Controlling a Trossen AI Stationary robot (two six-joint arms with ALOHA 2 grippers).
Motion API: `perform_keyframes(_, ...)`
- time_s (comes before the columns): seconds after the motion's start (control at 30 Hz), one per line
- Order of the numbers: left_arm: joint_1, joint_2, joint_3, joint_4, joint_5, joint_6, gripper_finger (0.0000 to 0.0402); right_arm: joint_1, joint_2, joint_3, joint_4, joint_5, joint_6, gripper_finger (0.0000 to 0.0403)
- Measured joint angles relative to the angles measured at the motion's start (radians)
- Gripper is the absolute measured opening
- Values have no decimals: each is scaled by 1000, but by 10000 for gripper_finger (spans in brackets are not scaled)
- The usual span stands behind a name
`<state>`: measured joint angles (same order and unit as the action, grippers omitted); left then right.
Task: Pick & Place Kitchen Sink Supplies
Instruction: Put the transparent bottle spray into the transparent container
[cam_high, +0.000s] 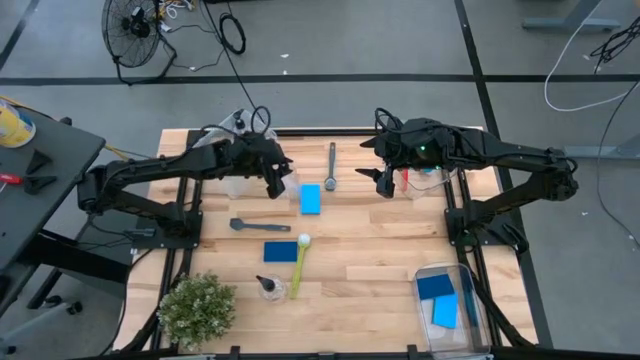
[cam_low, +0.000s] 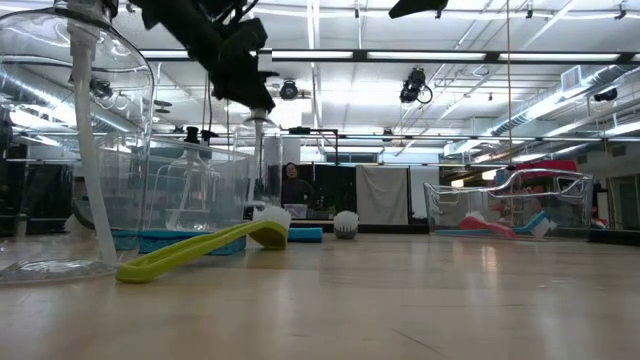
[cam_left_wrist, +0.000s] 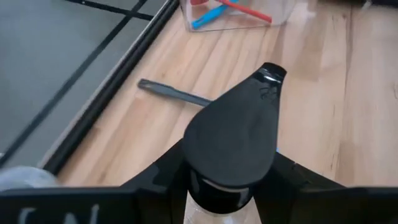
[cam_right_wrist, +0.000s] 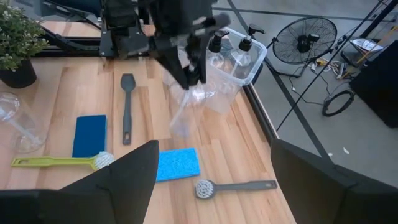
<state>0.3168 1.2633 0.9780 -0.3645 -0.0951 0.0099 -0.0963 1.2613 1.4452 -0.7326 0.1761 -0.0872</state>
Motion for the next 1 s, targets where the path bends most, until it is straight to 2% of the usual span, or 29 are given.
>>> perform_keyframes(0.33, 0, 0, 333, -313, -56, 73, 141, 0, 0, 0, 25, 0, 0, 311)
perform_keyframes(0.57, 0, -1, 509, -491, -129, 90, 140, 0, 0, 0, 57, 0, -3, 311)
perform_keyframes(0.77, 0, -19, 577, -547, -132, 100, 144, 0, 0, 0, 72, 0, -4, 311)
perform_keyframes(1.0, 0, -110, 581, -702, -180, 77, 140, 0, 0, 0, 102, 0, -4, 311)
